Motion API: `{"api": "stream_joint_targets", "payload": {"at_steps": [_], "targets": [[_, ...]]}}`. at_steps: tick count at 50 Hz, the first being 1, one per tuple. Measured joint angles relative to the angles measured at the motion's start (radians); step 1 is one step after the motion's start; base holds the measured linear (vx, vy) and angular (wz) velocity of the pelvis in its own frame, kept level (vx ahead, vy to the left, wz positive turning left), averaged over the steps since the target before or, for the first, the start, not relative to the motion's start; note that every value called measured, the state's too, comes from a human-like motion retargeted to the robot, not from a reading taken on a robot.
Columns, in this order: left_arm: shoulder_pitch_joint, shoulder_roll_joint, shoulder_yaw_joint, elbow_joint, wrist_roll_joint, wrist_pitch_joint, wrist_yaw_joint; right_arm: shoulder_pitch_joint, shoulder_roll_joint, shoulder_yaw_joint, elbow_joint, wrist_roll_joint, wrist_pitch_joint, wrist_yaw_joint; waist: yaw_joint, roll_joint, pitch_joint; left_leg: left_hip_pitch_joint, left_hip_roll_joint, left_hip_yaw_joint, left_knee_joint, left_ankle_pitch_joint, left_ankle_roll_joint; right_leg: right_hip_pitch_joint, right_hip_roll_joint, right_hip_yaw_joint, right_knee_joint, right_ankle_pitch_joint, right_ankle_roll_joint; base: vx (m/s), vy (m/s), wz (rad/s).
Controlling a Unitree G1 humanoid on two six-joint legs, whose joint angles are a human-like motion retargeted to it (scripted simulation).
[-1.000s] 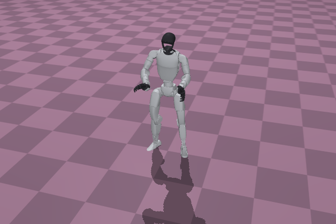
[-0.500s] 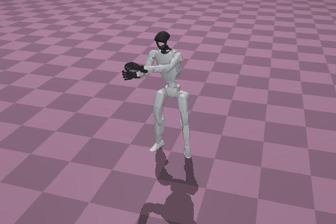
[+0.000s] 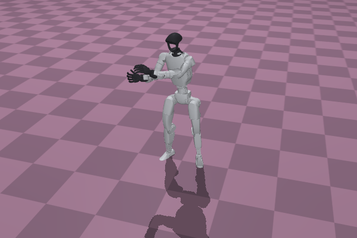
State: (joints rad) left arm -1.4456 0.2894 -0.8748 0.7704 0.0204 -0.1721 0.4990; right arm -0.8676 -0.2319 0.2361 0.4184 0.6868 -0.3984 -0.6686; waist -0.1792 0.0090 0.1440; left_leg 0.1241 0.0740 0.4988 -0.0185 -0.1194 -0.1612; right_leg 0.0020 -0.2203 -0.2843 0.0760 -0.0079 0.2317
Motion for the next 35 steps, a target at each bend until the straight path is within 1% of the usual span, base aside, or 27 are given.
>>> {"api": "stream_joint_targets", "payload": {"at_steps": [2, 3, 6, 11, 12, 13, 14, 15, 16, 17, 18, 20, 26, 28, 31, 35], "targets": [[0.026, 0.040, 0.046, -0.058, -0.048, -0.032, -0.010, -0.016, -0.025, 0.004, -0.020, -0.066, 0.013, -0.004, 0.031, -0.009, -0.021, 0.007, 0.004, -0.008, 0.005, -0.008, 0.003, 0.013, 0.002, -0.008, 0.003, -0.005, 0.001, 0.08, 0.00, 0.20], [0.043, 0.057, 0.071, -0.087, -0.082, -0.042, -0.036, -0.019, -0.023, -0.002, -0.044, -0.034, 0.012, 0.042, 0.046, -0.013, -0.028, 0.011, 0.007, -0.013, 0.008, -0.012, 0.006, 0.020, 0.003, -0.012, 0.004, -0.007, 0.001, 0.08, 0.00, 0.22], [0.096, 0.100, 0.121, -0.160, -0.190, -0.064, -0.054, -0.037, -0.057, -0.003, -0.069, -0.066, 0.021, 0.008, 0.094, -0.030, -0.044, 0.021, 0.012, -0.029, 0.015, -0.021, 0.011, 0.042, 0.005, -0.028, 0.005, -0.013, 0.000, 0.07, 0.00, 0.25], [0.210, 0.159, 0.182, -0.228, -0.304, -0.073, -0.100, -0.015, -0.109, 0.020, -0.110, -0.125, 0.066, 0.030, 0.160, -0.067, -0.050, 0.027, 0.015, -0.062, 0.025, -0.030, 0.013, 0.074, 0.003, -0.060, 0.005, -0.022, -0.003, 0.03, 0.01, 0.34], [0.235, 0.168, 0.196, -0.233, -0.306, -0.069, -0.117, -0.001, -0.120, 0.026, -0.116, -0.138, 0.081, 0.067, 0.171, -0.074, -0.049, 0.026, 0.015, -0.070, 0.027, -0.031, 0.013, 0.079, 0.002, -0.067, 0.005, -0.024, -0.004, 0.01, 0.01, 0.39], [0.264, 0.176, 0.210, -0.233, -0.290, -0.059, -0.157, 0.020, -0.131, 0.036, -0.127, -0.139, 0.106, 0.167, 0.181, -0.082, -0.048, 0.024, 0.015, -0.078, 0.030, -0.033, 0.014, 0.083, 0.001, -0.074, 0.006, -0.026, -0.005, 0.00, 0.01, 0.40], [0.292, 0.182, 0.227, -0.232, -0.283, -0.054, -0.171, 0.038, -0.143, 0.039, -0.126, -0.159, 0.123, 0.208, 0.192, -0.089, -0.046, 0.021, 0.015, -0.086, 0.031, -0.033, 0.014, 0.086, -0.001, -0.082, 0.005, -0.027, -0.006, -0.01, 0.01, 0.41], [0.321, 0.186, 0.244, -0.231, -0.281, -0.052, -0.174, 0.056, -0.155, 0.039, -0.119, -0.189, 0.135, 0.219, 0.202, -0.096, -0.044, 0.017, 0.014, -0.093, 0.032, -0.033, 0.013, 0.088, -0.002, -0.089, 0.005, -0.028, -0.007, -0.02, 0.01, 0.41], [0.349, 0.188, 0.262, -0.227, -0.289, -0.051, -0.171, 0.075, -0.156, 0.037, -0.113, -0.189, 0.137, 0.221, 0.212, -0.102, -0.040, 0.012, 0.013, -0.101, 0.032, -0.032, 0.012, 0.090, -0.003, -0.097, 0.003, -0.028, -0.008, -0.03, 0.01, 0.40], [0.375, 0.189, 0.280, -0.222, -0.306, -0.052, -0.159, 0.092, -0.158, 0.034, -0.100, -0.202, 0.141, 0.189, 0.221, -0.108, -0.035, 0.008, 0.012, -0.108, 0.030, -0.029, 0.011, 0.090, -0.004, -0.104, 0.001, -0.028, -0.009, -0.04, 0.01, 0.39], [0.400, 0.188, 0.298, -0.216, -0.340, -0.053, -0.126, 0.104, -0.162, 0.027, -0.072, -0.238, 0.152, 0.089, 0.231, -0.113, -0.029, 0.004, 0.010, -0.114, 0.026, -0.024, 0.008, 0.090, -0.004, -0.112, -0.002, -0.027, -0.010, -0.04, 0.01, 0.38], [0.452, 0.183, 0.336, -0.201, -0.431, -0.058, -0.097, 0.139, -0.136, 0.010, -0.053, -0.162, 0.135, 0.023, 0.247, -0.121, -0.017, -0.005, 0.008, -0.126, 0.019, -0.017, 0.006, 0.090, -0.005, -0.126, -0.008, -0.024, -0.013, -0.05, 0.01, 0.34], [0.572, 0.161, 0.463, -0.111, -0.828, -0.063, -0.039, 0.215, -0.033, -0.069, 0.026, 0.286, 0.056, 0.000, 0.287, -0.134, 0.014, -0.022, 0.000, -0.148, -0.007, 0.005, 0.009, 0.085, -0.005, -0.152, -0.027, -0.013, -0.021, -0.03, 0.01, 0.16], [0.592, 0.159, 0.511, -0.064, -0.937, -0.067, -0.003, 0.227, -0.006, -0.093, 0.050, 0.400, 0.034, -0.007, 0.297, -0.137, 0.021, -0.023, -0.002, -0.151, -0.014, 0.009, 0.011, 0.084, -0.005, -0.155, -0.029, -0.010, -0.022, 0.00, 0.00, 0.00], [0.613, 0.167, 0.573, 0.001, -1.014, -0.075, 0.045, 0.239, 0.013, -0.107, 0.073, 0.454, 0.021, -0.015, 0.309, -0.141, 0.027, -0.023, -0.005, -0.152, -0.018, 0.010, 0.013, 0.082, -0.007, -0.156, -0.028, -0.009, -0.020, 0.00, 0.00, 0.00], [0.659, 0.181, 0.626, 0.015, -1.013, -0.091, 0.076, 0.263, 0.017, -0.096, 0.053, 0.393, 0.020, -0.024, 0.320, -0.145, 0.030, -0.021, -0.008, -0.149, -0.016, 0.006, 0.016, 0.082, -0.012, -0.154, -0.024, -0.009, -0.017, 0.00, 0.00, 0.00]]}}
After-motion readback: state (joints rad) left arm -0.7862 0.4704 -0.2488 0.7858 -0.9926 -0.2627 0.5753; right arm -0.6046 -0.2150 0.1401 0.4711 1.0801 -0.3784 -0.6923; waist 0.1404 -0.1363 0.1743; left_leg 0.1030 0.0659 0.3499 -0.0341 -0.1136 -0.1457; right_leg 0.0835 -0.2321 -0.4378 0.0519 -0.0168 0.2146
